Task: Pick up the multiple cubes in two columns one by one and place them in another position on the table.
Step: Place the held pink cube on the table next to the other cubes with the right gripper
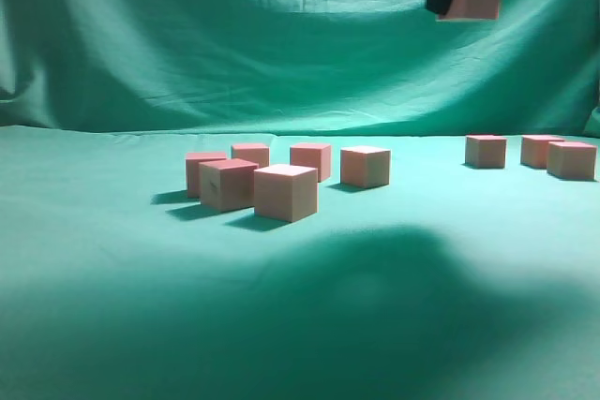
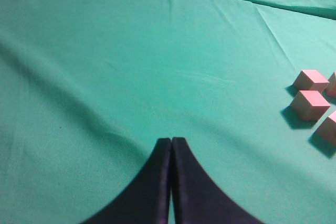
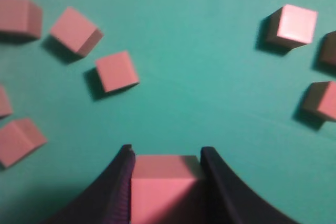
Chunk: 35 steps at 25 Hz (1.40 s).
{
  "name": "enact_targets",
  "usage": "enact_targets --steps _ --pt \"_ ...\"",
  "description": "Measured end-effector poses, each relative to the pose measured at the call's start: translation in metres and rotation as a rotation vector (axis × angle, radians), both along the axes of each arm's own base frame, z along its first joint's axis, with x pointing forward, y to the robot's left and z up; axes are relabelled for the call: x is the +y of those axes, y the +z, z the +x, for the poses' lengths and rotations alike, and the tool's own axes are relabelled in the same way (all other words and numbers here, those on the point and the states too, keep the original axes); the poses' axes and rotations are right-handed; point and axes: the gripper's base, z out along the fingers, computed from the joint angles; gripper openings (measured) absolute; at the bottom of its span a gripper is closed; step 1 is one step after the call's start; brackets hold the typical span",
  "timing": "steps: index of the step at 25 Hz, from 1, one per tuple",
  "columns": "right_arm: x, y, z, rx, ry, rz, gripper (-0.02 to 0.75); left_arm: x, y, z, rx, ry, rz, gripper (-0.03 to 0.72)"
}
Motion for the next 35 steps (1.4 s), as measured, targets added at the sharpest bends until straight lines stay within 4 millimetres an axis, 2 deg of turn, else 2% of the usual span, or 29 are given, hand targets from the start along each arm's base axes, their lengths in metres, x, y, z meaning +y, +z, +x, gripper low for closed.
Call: enact_targets --steps 6,9,14,17,23,27,35 --pt "0.038 -0.032 -0.046 0.105 0.133 -0.016 0.264 0.000 0.000 0.000 0.000 0.000 0.000 0.000" --pt "0.051 -0.044 -0.060 0.117 0.088 0.030 0.264 0.000 0.000 0.000 0.000 0.000 0.000 0.000" --pt "0.060 -0.054 -0.068 0.123 -0.052 0.114 0.264 0.000 0.000 0.000 0.000 0.000 0.000 0.000" --pt "0.067 -0.057 -0.072 0.124 -0.044 0.121 0.264 0.000 0.000 0.000 0.000 0.000 0.000 0.000" --pt "0.087 -0.087 -0.079 0.150 0.023 0.049 0.264 0.000 0.000 0.000 0.000 0.000 0.000 0.000" --pt "0.088 -0.101 -0.075 0.148 0.015 0.007 0.264 0.000 0.000 0.000 0.000 0.000 0.000 0.000" --pt "0.089 -0.112 -0.068 0.107 -0.009 -0.028 0.264 0.000 0.000 0.000 0.000 0.000 0.000 0.000"
